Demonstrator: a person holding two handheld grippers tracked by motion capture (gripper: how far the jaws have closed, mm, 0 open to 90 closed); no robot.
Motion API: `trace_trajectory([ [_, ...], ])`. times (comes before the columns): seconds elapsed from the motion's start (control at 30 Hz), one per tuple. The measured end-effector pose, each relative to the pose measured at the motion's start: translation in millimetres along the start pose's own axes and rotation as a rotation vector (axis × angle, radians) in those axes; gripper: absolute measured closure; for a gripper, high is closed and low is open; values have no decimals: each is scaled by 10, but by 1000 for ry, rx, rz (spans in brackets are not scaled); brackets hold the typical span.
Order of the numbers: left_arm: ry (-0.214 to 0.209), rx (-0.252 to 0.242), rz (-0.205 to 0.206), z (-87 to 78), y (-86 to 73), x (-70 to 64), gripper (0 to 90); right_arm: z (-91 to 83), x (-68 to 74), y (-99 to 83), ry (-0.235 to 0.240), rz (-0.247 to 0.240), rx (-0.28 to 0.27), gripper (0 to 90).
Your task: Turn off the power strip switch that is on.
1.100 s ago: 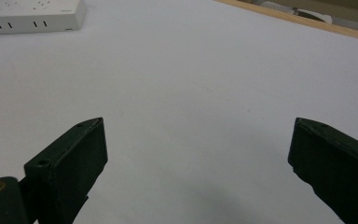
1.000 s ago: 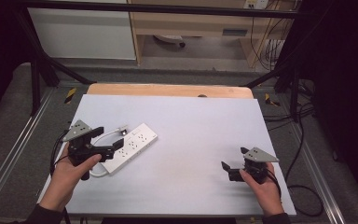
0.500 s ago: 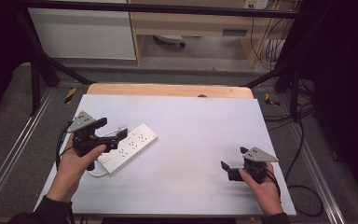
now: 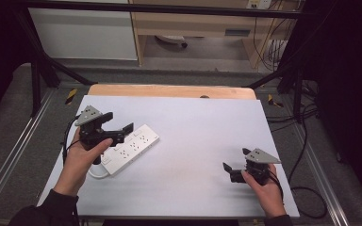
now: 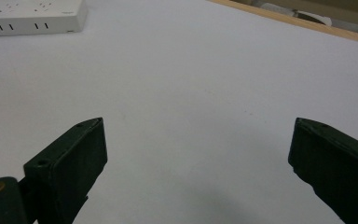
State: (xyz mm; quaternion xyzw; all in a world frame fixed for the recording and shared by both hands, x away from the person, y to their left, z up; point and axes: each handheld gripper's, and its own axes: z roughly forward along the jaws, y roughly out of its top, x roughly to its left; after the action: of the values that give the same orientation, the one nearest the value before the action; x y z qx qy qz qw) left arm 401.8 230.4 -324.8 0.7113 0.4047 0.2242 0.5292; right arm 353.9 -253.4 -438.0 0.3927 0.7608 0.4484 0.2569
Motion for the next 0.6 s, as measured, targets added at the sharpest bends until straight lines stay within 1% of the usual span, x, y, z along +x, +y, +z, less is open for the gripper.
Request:
trace_trajectory([
  [0.37,9,-11,-8,110,35,79,72,-4,1,3,-7,3,1,49],
  [0.5,26,-10,-15,153,25,130,79,0,4,2,-5,-2,6,49],
  [0.6,50,-14,-27,191,19,166,80,-4,4,3,-3,2,3,49],
])
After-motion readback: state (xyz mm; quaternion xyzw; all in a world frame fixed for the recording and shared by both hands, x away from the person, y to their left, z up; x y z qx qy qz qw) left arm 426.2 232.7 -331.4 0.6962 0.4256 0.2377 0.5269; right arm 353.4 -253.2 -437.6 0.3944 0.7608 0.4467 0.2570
